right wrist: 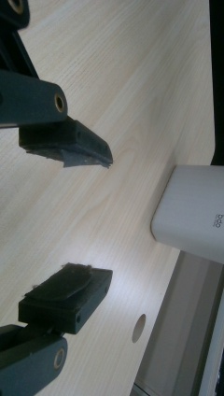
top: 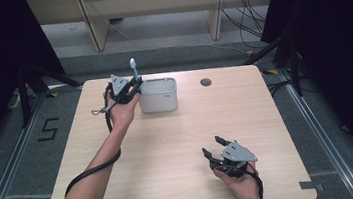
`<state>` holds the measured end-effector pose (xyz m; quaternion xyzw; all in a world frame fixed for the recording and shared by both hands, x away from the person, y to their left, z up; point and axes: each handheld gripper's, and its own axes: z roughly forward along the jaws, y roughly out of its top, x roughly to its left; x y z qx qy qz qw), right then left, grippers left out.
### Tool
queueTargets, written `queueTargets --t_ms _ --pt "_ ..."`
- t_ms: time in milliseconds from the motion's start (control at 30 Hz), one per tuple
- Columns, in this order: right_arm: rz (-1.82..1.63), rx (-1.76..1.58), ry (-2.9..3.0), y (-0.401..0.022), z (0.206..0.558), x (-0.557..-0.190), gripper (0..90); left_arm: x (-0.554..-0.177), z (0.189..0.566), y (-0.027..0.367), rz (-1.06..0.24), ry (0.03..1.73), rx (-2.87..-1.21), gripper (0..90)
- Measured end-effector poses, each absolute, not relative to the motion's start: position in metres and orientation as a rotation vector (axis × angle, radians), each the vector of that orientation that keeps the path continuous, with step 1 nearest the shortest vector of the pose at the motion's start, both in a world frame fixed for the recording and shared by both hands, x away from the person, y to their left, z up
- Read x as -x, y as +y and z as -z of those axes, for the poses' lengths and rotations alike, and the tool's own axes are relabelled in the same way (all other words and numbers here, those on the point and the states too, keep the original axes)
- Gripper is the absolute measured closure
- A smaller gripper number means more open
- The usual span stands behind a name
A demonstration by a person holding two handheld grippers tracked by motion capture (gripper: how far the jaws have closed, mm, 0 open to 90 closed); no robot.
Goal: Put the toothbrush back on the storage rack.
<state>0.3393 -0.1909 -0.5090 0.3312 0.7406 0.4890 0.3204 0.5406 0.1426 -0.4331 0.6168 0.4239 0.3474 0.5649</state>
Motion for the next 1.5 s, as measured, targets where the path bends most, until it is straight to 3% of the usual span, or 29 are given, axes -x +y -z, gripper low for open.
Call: queueTargets --t_ms 1500 --pt "-1.273 -0.863 1.956 -0.191 0.509 -0.339 38.7 -0.544 0.448 0.140 -0.802 1.050 -1.508 78.1"
